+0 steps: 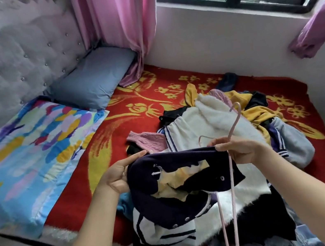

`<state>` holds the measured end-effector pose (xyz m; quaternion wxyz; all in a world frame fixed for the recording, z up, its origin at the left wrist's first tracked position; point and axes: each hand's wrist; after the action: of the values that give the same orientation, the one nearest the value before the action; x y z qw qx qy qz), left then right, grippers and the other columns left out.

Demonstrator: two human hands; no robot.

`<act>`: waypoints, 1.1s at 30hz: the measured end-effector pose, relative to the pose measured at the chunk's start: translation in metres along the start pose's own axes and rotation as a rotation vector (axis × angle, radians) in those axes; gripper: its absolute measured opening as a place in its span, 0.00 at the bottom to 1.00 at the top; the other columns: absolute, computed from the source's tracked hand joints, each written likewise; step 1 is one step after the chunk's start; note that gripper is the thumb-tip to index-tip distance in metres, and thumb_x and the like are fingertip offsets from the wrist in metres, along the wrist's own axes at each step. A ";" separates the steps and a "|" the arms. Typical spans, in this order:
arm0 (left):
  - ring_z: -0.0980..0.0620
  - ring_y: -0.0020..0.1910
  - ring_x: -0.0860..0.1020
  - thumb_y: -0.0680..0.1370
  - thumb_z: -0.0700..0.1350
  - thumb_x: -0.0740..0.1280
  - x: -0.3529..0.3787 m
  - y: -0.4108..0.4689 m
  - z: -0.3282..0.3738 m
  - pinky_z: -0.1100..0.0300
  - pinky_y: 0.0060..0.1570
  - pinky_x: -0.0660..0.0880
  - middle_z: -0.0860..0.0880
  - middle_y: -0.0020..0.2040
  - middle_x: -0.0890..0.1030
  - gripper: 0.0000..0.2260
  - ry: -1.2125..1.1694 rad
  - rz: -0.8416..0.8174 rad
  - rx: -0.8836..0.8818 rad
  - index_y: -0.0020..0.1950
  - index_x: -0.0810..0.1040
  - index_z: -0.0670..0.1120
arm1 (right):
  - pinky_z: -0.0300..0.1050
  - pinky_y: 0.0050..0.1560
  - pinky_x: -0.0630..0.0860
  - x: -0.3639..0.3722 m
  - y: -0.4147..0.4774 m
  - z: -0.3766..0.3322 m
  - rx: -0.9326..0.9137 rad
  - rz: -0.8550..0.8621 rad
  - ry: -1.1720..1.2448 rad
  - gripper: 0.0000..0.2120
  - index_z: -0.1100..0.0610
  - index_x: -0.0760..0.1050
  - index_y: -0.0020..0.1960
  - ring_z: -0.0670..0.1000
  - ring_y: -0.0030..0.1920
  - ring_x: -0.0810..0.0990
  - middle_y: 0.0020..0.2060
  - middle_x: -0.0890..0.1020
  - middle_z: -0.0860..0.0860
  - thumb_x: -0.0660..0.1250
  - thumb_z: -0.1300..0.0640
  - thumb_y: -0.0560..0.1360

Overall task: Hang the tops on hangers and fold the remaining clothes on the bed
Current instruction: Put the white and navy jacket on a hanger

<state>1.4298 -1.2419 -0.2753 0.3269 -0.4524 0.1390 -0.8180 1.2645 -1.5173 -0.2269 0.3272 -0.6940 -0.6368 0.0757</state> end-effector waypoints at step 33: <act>0.50 0.38 0.71 0.74 0.48 0.62 0.073 -0.051 0.125 0.56 0.40 0.65 0.47 0.31 0.79 0.13 2.152 0.087 1.789 0.37 0.80 0.41 | 0.38 0.31 0.78 0.041 -0.095 -0.138 -0.640 0.575 0.244 0.13 0.53 0.70 0.33 0.47 0.31 0.78 0.28 0.76 0.49 0.61 0.63 0.76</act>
<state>1.4854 -1.2437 -0.1324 0.2602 0.7527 -0.2299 -0.5594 1.2642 -1.5313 -0.0548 0.1342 -0.9129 -0.3662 -0.1199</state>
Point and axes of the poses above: each hand's wrist, its own y-axis towards the middle knuckle, its own x-axis out of the palm, z = x × y
